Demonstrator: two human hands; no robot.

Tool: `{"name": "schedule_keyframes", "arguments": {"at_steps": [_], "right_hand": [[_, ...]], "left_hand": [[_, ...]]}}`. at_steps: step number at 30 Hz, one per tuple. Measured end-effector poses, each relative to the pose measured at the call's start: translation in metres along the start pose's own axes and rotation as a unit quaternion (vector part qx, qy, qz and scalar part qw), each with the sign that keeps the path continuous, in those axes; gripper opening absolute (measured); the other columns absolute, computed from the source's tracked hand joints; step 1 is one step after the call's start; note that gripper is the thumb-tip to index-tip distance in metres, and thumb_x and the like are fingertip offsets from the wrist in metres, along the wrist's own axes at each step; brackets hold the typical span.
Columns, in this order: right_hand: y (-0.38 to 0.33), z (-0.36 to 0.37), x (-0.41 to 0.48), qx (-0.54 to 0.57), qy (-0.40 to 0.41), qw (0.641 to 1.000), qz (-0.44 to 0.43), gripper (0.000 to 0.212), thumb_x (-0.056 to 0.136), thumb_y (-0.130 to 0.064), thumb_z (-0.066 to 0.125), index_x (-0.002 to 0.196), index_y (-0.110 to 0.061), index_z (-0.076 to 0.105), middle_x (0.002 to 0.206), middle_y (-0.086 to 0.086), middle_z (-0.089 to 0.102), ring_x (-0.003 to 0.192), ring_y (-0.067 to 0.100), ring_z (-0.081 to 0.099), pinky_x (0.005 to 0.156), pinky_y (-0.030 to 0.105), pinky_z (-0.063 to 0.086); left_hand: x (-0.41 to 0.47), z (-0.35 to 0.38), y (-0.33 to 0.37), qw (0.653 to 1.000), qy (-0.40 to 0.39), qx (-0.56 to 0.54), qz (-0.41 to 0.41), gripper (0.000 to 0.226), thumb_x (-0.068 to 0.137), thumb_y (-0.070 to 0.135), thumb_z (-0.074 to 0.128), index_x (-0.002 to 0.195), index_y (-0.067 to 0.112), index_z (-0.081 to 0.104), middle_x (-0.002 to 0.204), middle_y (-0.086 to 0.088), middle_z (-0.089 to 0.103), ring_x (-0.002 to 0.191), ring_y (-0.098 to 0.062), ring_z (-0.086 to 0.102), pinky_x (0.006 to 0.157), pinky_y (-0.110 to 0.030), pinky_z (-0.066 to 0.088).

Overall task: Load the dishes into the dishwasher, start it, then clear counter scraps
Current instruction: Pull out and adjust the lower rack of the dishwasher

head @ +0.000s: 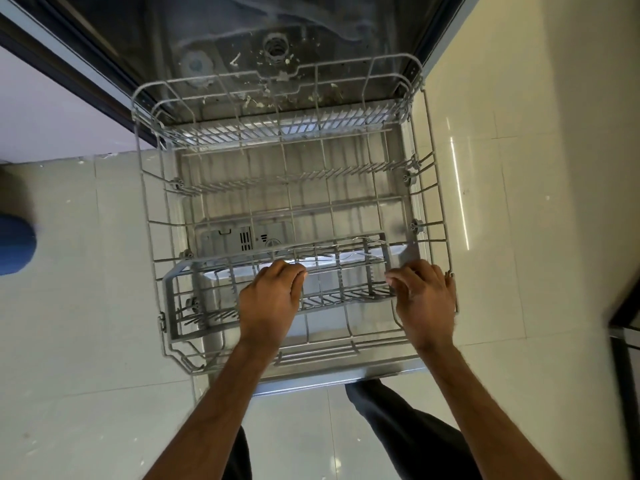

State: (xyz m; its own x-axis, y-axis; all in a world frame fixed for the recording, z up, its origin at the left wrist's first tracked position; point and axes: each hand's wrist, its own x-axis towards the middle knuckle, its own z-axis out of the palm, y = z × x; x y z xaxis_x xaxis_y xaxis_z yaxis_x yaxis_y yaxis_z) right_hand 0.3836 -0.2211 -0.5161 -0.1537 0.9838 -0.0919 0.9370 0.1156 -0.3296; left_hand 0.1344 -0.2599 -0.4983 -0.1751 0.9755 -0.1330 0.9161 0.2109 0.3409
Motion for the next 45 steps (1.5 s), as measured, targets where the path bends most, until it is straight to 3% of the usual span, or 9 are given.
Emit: {"name": "schedule_keyframes", "arguments": {"at_steps": [6,9,12,18,22,29,33,41,45], "right_hand": [[-0.083,-0.065,0.014,0.01,-0.02,0.997,-0.07,0.015,0.094,-0.022,0.057,0.097,-0.027,0.071,0.101,-0.004,0.065,0.094,0.019,0.06,0.081,0.038,0.044],[-0.157,-0.109,0.037,0.011,0.016,0.994,-0.112,0.016,0.083,-0.011,0.075,0.093,-0.024,0.073,0.097,-0.003,0.067,0.089,0.021,0.062,0.078,0.037,0.045],[-0.236,-0.15,0.055,0.026,0.064,0.987,-0.148,0.02,0.08,-0.008,0.079,0.092,-0.023,0.073,0.095,-0.004,0.066,0.086,0.02,0.061,0.074,0.038,0.046],[-0.412,-0.229,0.063,0.087,0.137,0.96,-0.227,0.005,0.091,-0.02,0.067,0.094,-0.024,0.069,0.096,-0.006,0.063,0.088,0.019,0.058,0.075,0.037,0.043],[-0.531,-0.277,0.058,0.131,0.184,0.942,-0.247,0.013,0.091,-0.028,0.057,0.093,-0.025,0.07,0.096,-0.006,0.064,0.089,0.021,0.06,0.075,0.038,0.045],[-0.712,-0.347,0.074,0.16,0.199,0.917,-0.307,0.008,0.087,-0.016,0.074,0.094,-0.02,0.071,0.093,-0.003,0.065,0.085,0.022,0.06,0.075,0.038,0.047],[-0.78,-0.377,0.099,0.163,0.198,0.907,-0.333,0.008,0.087,-0.018,0.074,0.094,-0.021,0.071,0.093,-0.005,0.065,0.087,0.017,0.059,0.077,0.036,0.049],[-0.863,-0.356,0.186,0.141,0.143,0.924,-0.324,0.004,0.086,-0.02,0.073,0.087,-0.023,0.071,0.086,-0.004,0.067,0.079,0.019,0.063,0.071,0.037,0.052],[-0.916,-0.33,0.259,0.126,0.096,0.932,-0.326,0.007,0.091,-0.021,0.066,0.093,-0.023,0.072,0.094,-0.004,0.069,0.085,0.021,0.064,0.076,0.037,0.051]], "left_hand": [[0.004,-0.093,0.012,0.999,0.045,-0.016,-0.024,0.008,0.092,0.025,0.069,0.096,0.02,0.074,0.083,0.0,0.073,0.068,-0.02,0.07,0.051,-0.029,0.054],[0.008,-0.16,0.004,0.995,0.088,-0.02,-0.04,0.008,0.093,0.025,0.066,0.092,0.021,0.073,0.079,0.0,0.071,0.062,-0.022,0.068,0.048,-0.03,0.052],[0.01,-0.231,-0.013,0.988,0.143,-0.023,-0.056,0.011,0.093,0.027,0.062,0.09,0.023,0.072,0.079,0.003,0.069,0.064,-0.023,0.066,0.047,-0.031,0.049],[-0.004,-0.397,-0.089,0.972,0.221,-0.044,-0.063,0.025,0.093,0.037,0.048,0.094,0.024,0.07,0.082,0.004,0.068,0.069,-0.021,0.066,0.05,-0.033,0.054],[-0.027,-0.511,-0.151,0.957,0.277,-0.038,-0.074,0.012,0.091,0.032,0.056,0.093,0.026,0.066,0.082,0.007,0.067,0.071,-0.019,0.066,0.05,-0.033,0.053],[-0.033,-0.682,-0.233,0.936,0.337,-0.015,-0.103,0.002,0.089,0.02,0.07,0.09,0.02,0.072,0.082,0.002,0.071,0.069,-0.023,0.067,0.052,-0.037,0.056],[-0.023,-0.73,-0.265,0.929,0.346,-0.014,-0.129,0.005,0.093,0.023,0.066,0.091,0.02,0.07,0.083,0.002,0.069,0.072,-0.022,0.067,0.053,-0.036,0.055],[0.028,-0.765,-0.338,0.943,0.297,-0.005,-0.148,0.032,0.102,0.03,0.048,0.129,0.022,0.062,0.123,0.006,0.067,0.109,-0.015,0.065,0.081,-0.034,0.055],[0.089,-0.784,-0.384,0.951,0.263,0.011,-0.165,0.038,0.103,0.028,0.044,0.139,0.023,0.052,0.132,0.006,0.062,0.116,-0.014,0.061,0.086,-0.032,0.054]]}}
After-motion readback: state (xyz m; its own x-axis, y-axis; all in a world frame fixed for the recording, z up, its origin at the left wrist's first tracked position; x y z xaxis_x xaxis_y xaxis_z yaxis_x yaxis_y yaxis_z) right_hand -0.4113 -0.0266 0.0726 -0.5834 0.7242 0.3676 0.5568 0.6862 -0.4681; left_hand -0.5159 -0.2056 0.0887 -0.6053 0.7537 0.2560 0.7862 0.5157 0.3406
